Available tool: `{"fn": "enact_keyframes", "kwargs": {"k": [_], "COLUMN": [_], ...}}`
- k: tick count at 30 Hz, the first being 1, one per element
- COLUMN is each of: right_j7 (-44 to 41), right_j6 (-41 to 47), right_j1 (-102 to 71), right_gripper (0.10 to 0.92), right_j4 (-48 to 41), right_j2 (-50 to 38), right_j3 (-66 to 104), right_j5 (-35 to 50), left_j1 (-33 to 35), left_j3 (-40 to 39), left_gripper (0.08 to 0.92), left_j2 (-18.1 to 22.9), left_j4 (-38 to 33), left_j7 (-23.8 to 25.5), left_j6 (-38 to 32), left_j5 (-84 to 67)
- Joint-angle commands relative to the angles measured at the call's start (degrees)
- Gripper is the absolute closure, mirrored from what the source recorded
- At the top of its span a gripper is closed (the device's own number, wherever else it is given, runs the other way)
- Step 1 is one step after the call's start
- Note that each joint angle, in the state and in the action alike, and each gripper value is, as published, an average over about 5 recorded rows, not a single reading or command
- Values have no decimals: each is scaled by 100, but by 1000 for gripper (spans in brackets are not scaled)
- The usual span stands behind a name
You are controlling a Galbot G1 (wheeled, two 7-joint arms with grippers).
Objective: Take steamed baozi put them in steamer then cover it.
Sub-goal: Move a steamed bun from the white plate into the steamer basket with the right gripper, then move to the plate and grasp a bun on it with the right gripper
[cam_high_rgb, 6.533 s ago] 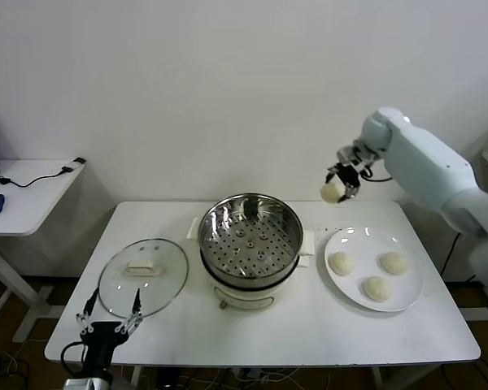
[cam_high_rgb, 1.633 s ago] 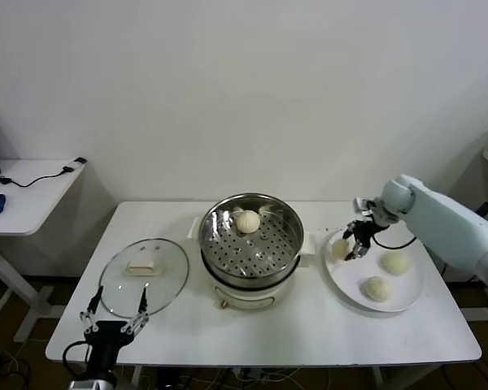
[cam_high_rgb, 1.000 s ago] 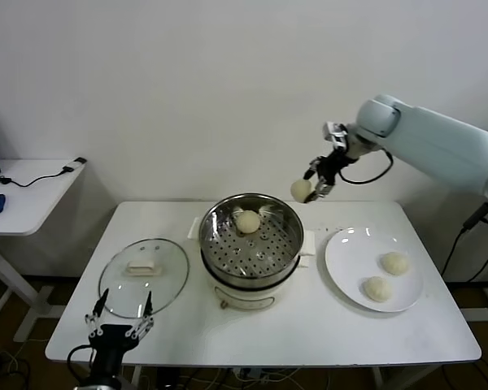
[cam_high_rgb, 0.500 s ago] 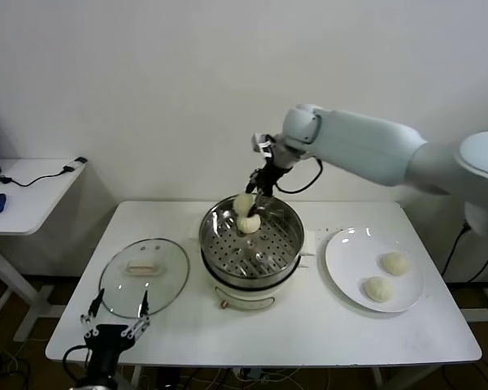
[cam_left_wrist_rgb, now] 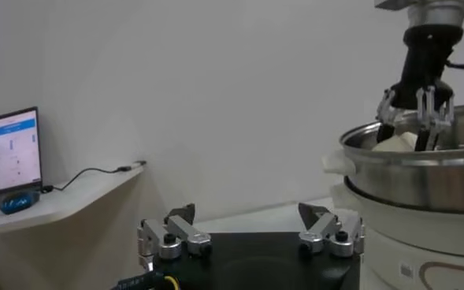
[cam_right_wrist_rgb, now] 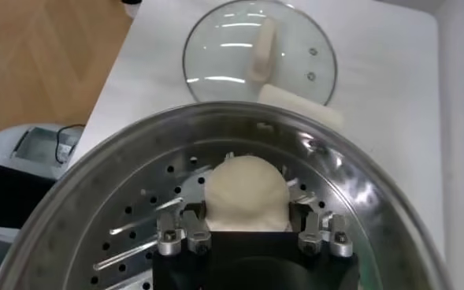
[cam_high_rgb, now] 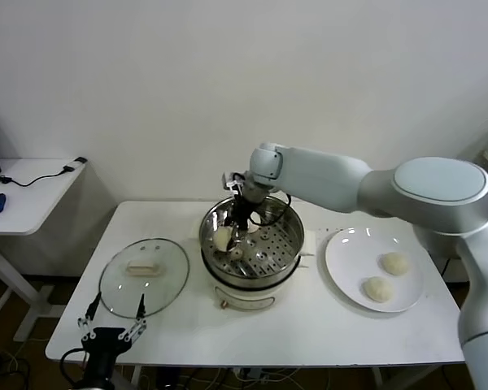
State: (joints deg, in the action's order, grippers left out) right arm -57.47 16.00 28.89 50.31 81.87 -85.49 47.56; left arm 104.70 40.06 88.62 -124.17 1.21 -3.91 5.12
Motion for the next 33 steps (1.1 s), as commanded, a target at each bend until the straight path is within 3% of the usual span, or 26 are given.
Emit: {"fn": "enact_keyframes", "kwargs": {"k": [1,8,20,27,33], "right_j7": [71,-1,-285,-454,-583], "right_j6": [22,47,-162,-331,-378], "right_j1": [-213,134,1476,1393,-18], "right_gripper": [339,215,203,203,203], "right_j4": [-101,228,1871,2625,2867], "right_j2": [148,-220,-2464,-4009,-5181], "right_j3": [-22,86,-37,157,1160], "right_j5": [-21,87,-47,-1135,-2360], "left_j1": [-9,-27,-72,-128,-141], "left_j3": [9,2,-82,-165,-214], "left_gripper": [177,177,177,177,177], "left_j2": [0,-14,-23,13,55], "left_j4": [18,23,-18,-20,-36], "left_j7": [0,0,-10,-33,-37], "left_j6": [8,17,65,102,104], "left_j5": [-4,2,47,144,112]}}
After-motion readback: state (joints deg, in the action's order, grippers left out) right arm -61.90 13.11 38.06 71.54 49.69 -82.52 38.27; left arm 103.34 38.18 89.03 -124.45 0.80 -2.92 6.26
